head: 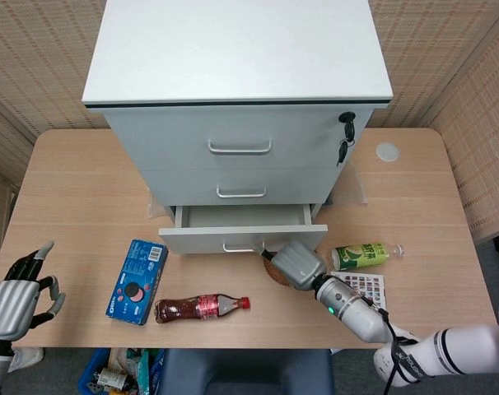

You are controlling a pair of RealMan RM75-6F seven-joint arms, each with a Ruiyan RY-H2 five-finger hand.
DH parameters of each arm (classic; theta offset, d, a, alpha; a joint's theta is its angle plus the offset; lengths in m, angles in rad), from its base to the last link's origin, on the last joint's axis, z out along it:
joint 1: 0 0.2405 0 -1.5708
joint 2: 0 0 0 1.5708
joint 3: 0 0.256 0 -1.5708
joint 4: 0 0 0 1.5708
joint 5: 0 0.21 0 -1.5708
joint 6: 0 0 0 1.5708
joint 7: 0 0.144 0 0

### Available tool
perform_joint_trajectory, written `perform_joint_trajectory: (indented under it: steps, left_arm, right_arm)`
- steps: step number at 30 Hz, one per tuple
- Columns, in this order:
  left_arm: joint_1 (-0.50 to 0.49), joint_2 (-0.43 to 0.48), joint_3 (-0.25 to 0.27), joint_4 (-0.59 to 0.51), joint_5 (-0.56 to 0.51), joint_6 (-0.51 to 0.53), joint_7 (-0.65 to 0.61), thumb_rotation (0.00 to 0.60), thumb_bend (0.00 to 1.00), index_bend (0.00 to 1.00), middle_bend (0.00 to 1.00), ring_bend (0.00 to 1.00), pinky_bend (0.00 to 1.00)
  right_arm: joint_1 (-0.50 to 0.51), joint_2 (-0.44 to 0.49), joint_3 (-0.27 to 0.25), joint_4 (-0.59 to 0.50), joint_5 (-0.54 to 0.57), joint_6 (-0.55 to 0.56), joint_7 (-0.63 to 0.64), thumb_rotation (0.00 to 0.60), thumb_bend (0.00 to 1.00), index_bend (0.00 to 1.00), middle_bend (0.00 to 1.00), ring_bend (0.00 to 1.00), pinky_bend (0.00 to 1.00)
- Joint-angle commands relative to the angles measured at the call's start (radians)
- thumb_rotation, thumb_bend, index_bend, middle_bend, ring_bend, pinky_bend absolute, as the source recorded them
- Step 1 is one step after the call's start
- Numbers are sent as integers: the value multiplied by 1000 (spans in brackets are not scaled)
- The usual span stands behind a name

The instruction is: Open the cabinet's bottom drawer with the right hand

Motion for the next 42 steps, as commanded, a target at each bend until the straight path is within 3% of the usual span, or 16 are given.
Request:
perform_joint_trajectory:
  steps: [1, 29, 35, 42]
  left_arm:
    - [1, 1, 1, -1, 0, 0, 0, 600, 358, 0, 0, 96, 144]
    - [18, 5, 10, -4, 18, 25, -2, 600, 358, 0, 0, 96, 144]
    - [20, 2, 2, 7, 18, 38, -16, 600, 358, 0, 0, 96, 144]
    - [23, -9, -15, 35, -11, 44, -21, 600, 358, 0, 0, 96, 144]
  right_arm:
    - [-8, 6, -8, -16, -17, 7, -8, 600, 289, 54, 810, 807, 757]
    - [-93, 70, -66, -167, -177, 56, -55, 600, 289, 53, 810, 807, 757]
    - [-175, 126, -89, -189, -337, 147, 6, 600, 289, 54, 798, 807, 758]
    - [-404, 301, -192, -190, -601, 411, 170, 600, 289, 99, 768, 780, 757]
